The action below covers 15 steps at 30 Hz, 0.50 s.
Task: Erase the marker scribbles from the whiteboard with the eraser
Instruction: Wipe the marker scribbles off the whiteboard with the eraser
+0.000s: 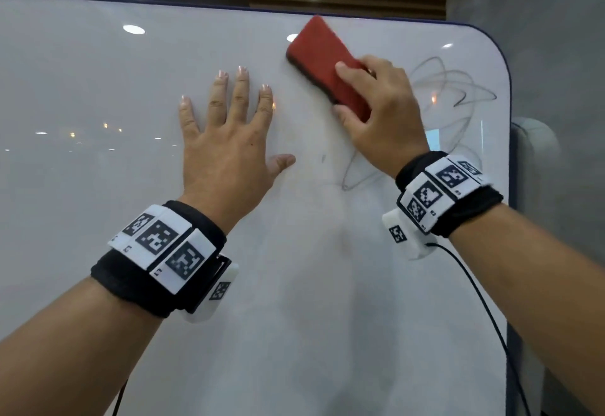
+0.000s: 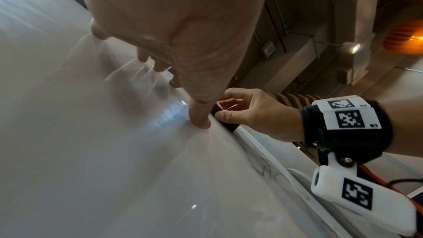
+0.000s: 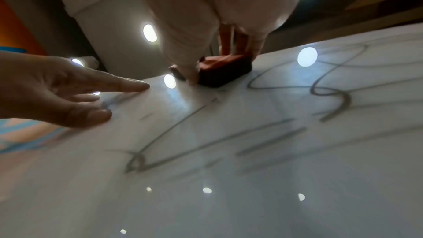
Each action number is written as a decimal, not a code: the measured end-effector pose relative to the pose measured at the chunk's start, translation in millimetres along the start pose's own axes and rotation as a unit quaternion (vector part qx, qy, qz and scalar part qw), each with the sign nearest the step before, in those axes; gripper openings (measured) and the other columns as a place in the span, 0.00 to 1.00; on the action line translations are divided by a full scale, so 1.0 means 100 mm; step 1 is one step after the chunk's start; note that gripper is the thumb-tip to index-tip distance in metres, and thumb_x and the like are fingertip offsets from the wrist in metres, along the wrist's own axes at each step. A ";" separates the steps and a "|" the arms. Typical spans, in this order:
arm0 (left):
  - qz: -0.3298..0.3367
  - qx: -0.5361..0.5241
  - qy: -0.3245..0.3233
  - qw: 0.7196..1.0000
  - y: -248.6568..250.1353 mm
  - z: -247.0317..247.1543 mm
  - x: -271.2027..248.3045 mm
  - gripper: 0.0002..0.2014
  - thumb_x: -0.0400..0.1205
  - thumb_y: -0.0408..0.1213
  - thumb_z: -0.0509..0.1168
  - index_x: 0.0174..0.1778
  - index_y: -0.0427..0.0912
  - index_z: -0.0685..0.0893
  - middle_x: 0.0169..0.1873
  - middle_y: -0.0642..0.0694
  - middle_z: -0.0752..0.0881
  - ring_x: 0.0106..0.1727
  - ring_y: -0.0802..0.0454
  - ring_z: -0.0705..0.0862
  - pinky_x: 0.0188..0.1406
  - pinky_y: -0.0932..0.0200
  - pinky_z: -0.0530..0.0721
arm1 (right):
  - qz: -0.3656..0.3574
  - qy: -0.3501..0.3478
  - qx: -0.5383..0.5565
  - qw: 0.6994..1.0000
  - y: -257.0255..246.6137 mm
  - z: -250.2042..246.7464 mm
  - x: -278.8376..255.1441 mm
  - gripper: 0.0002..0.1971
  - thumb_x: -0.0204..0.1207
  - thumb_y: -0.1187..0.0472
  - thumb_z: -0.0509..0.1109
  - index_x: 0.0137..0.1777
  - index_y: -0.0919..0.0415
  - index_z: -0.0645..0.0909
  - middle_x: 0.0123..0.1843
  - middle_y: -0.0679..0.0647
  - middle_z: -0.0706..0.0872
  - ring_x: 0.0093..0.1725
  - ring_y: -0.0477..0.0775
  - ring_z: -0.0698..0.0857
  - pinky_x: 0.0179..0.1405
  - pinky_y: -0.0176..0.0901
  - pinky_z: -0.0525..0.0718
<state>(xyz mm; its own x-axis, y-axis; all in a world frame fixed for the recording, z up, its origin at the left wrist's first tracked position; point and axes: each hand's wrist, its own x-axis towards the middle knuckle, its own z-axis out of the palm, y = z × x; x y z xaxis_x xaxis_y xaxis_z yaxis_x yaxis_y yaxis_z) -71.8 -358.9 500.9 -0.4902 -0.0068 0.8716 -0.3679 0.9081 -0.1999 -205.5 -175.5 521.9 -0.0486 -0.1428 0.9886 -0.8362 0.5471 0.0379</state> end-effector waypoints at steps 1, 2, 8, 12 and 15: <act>0.001 -0.001 0.002 1.000 0.00 0.00 0.00 0.44 0.82 0.67 0.55 0.87 0.49 0.46 0.88 0.42 0.42 0.88 0.40 0.41 0.82 0.26 0.47 | -0.021 -0.015 -0.006 1.000 0.02 -0.02 0.00 0.26 0.77 0.54 0.74 0.75 0.57 0.78 0.70 0.60 0.80 0.65 0.61 0.78 0.66 0.42 0.73; 0.002 -0.003 0.003 1.000 0.00 0.00 -0.01 0.44 0.82 0.67 0.55 0.87 0.49 0.46 0.88 0.42 0.43 0.88 0.41 0.41 0.82 0.26 0.48 | -0.014 -0.011 -0.005 1.000 0.07 -0.04 0.04 0.26 0.77 0.54 0.75 0.75 0.57 0.79 0.70 0.60 0.80 0.65 0.61 0.78 0.68 0.43 0.74; 0.005 0.003 0.000 1.000 0.01 0.03 -0.05 0.42 0.83 0.67 0.51 0.87 0.49 0.45 0.88 0.43 0.41 0.88 0.42 0.40 0.83 0.27 0.47 | 0.102 0.057 0.050 0.992 -0.02 -0.01 -0.03 0.26 0.74 0.55 0.77 0.73 0.55 0.81 0.67 0.59 0.82 0.65 0.60 0.79 0.65 0.38 0.72; 0.012 0.001 0.009 1.000 0.03 0.08 -0.14 0.41 0.84 0.66 0.50 0.88 0.48 0.45 0.88 0.43 0.43 0.88 0.43 0.41 0.82 0.27 0.48 | -0.007 -0.008 0.019 1.000 -0.18 0.07 -0.44 0.25 0.74 0.54 0.78 0.71 0.56 0.82 0.66 0.59 0.82 0.60 0.62 0.80 0.58 0.48 0.80; 0.015 -0.003 0.007 1.000 0.03 0.10 -0.20 0.41 0.84 0.65 0.50 0.88 0.46 0.46 0.88 0.42 0.44 0.88 0.43 0.42 0.82 0.26 0.48 | 0.053 0.040 0.036 0.997 -0.04 0.05 -0.37 0.26 0.73 0.52 0.78 0.71 0.56 0.83 0.65 0.60 0.82 0.62 0.62 0.80 0.63 0.43 0.76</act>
<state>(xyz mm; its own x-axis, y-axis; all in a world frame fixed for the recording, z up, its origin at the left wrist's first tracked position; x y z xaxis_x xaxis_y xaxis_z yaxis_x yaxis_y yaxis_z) -71.1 -360.5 478.0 -0.4899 0.0260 0.8714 -0.3491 0.9100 -0.2235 -202.7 -176.4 484.8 -0.0978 -0.0190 0.9950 -0.8655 0.4951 -0.0756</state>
